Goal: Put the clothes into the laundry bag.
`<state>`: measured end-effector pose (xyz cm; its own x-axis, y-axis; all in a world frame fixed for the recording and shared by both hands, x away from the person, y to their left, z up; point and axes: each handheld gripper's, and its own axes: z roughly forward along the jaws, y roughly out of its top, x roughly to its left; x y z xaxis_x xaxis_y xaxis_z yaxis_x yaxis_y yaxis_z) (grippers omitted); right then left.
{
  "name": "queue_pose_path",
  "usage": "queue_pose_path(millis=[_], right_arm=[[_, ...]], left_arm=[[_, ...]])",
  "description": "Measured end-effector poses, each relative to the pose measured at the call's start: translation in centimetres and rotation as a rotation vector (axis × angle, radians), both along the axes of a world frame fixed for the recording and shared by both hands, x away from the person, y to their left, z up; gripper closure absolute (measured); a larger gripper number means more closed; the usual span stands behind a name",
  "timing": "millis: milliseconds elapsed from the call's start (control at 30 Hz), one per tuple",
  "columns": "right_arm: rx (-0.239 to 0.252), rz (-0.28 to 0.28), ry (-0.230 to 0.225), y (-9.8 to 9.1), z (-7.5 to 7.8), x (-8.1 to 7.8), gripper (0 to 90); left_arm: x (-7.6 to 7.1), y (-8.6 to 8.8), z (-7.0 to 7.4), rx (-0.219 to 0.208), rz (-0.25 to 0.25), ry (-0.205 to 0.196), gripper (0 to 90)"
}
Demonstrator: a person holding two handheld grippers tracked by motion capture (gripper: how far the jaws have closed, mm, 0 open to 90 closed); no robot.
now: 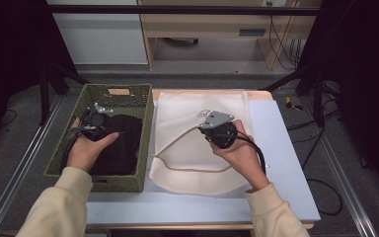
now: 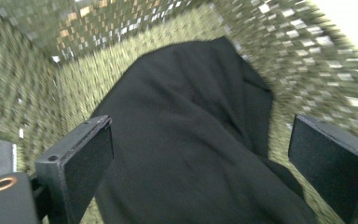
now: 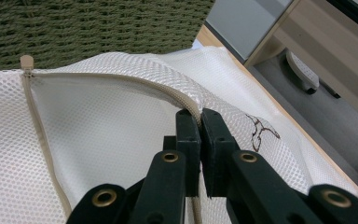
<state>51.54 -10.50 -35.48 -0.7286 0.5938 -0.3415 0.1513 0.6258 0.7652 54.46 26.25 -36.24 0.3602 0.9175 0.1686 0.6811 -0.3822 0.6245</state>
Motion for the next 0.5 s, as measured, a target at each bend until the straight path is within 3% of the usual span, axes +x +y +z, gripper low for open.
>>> queue_pose_path(millis=[233, 400, 500], right_arm=[[-0.006, 0.006, 0.001, 0.3, 0.0, -0.2, 86.6], [-0.006, 0.007, 0.004, 0.2, 0.1, -0.2, 86.4], [-0.008, 0.011, 0.005, 0.3, 0.0, -0.3, 86.4]], left_arm=[[1.7, 0.4, -2.6, -0.056, 0.015, 0.054, 5.9], [1.9, -0.1, -3.5, -0.06, 0.009, 0.072, 5.6], [2.0, 0.0, -3.9, -0.025, 0.023, 0.061, 5.5]])
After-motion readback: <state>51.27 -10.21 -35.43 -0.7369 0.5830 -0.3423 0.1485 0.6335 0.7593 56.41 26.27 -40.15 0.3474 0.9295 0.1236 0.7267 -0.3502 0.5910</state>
